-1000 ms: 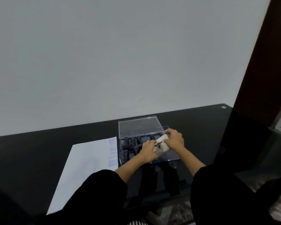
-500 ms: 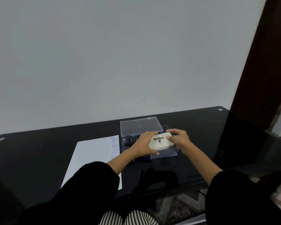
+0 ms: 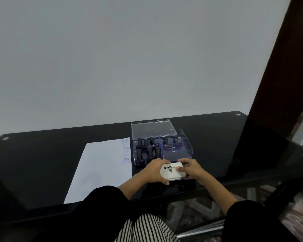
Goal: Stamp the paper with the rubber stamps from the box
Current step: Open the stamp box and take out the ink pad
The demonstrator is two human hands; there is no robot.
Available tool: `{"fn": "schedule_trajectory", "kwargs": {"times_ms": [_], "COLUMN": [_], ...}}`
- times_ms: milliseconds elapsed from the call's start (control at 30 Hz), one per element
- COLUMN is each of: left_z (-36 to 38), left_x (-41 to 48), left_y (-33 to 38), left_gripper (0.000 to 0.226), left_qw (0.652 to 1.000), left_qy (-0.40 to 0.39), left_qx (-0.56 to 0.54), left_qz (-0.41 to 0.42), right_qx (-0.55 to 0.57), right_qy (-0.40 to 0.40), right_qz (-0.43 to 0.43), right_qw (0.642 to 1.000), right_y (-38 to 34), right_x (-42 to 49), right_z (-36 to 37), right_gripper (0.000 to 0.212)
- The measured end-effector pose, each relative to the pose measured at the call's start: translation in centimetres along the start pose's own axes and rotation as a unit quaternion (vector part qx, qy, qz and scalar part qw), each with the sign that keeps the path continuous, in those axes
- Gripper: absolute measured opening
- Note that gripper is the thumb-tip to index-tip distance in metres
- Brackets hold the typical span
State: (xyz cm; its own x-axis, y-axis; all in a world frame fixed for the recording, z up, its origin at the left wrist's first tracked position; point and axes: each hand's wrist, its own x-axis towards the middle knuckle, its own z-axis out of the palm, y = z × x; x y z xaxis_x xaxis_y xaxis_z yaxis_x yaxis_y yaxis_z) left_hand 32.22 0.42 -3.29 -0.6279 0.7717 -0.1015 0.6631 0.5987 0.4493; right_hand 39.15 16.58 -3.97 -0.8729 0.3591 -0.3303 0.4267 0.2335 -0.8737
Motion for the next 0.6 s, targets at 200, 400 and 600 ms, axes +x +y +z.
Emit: {"fn": "schedule_trajectory", "kwargs": {"times_ms": [200,400,600], "left_z": [0.4,0.5,-0.3], "left_x": [-0.1,-0.3,-0.7], "left_y": [-0.1,0.0,0.2], "left_gripper": [0.083,0.082,0.07], "left_qw": [1.0,0.999,0.998], "left_qy": [-0.008,-0.019,-0.047], "left_qx": [-0.02,-0.033,-0.034], "left_qz": [-0.014,-0.022,-0.024], "right_qx": [-0.111,-0.186,-0.218], "right_qy": [0.016,0.001,-0.062], "right_qz": [-0.046,-0.074,-0.077], "right_qw": [0.993,0.98,0.971], "right_y": [0.3,0.3,0.1], "right_x": [0.2,0.1,-0.1], "right_z": [0.0,-0.3,-1.0], "right_gripper": [0.045,0.047,0.068]}}
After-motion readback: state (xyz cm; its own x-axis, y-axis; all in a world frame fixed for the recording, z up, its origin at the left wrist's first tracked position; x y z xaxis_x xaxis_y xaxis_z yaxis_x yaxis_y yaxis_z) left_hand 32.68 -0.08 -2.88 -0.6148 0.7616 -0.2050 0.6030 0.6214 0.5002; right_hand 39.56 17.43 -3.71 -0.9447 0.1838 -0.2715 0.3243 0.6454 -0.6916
